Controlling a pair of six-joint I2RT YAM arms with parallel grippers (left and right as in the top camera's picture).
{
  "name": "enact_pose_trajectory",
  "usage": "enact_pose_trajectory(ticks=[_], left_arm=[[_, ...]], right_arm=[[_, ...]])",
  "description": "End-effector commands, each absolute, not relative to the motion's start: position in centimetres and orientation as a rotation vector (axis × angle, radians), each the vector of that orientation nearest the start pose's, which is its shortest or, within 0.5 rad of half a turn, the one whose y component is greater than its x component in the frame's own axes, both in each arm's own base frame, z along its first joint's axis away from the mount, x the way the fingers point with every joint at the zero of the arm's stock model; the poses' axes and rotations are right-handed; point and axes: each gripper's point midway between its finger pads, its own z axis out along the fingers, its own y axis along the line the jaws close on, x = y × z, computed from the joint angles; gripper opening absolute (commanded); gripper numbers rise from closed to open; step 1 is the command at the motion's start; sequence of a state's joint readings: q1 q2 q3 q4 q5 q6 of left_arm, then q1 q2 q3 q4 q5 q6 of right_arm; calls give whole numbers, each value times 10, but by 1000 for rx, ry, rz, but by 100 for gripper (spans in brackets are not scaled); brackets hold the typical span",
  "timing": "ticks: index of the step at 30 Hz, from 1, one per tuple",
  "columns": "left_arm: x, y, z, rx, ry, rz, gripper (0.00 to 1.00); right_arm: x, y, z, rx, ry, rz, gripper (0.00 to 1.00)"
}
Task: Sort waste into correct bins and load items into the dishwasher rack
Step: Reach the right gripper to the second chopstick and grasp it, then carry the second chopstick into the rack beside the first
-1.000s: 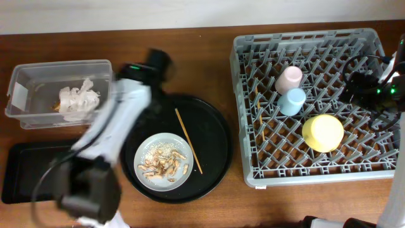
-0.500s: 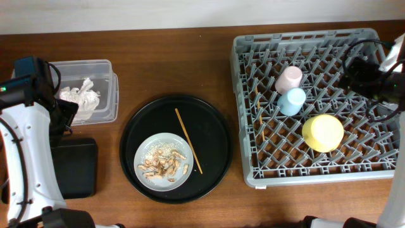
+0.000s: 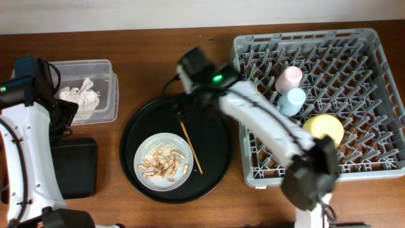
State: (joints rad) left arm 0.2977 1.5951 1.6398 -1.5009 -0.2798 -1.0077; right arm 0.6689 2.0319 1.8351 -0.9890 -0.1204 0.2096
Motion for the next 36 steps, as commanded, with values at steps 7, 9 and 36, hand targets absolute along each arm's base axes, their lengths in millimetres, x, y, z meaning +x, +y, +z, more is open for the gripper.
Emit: enact_pose_trajectory(ticks=[7, 9, 36], left_arm=[[267, 134, 213, -1795, 2292, 330, 99], [268, 134, 213, -1795, 2292, 329, 99], [267, 134, 213, -1795, 2292, 330, 99]], right_arm=[[370, 338, 19, -641, 2832, 136, 52], [370, 333, 3, -613, 2859, 87, 43], [453, 182, 206, -206, 2778, 34, 4]])
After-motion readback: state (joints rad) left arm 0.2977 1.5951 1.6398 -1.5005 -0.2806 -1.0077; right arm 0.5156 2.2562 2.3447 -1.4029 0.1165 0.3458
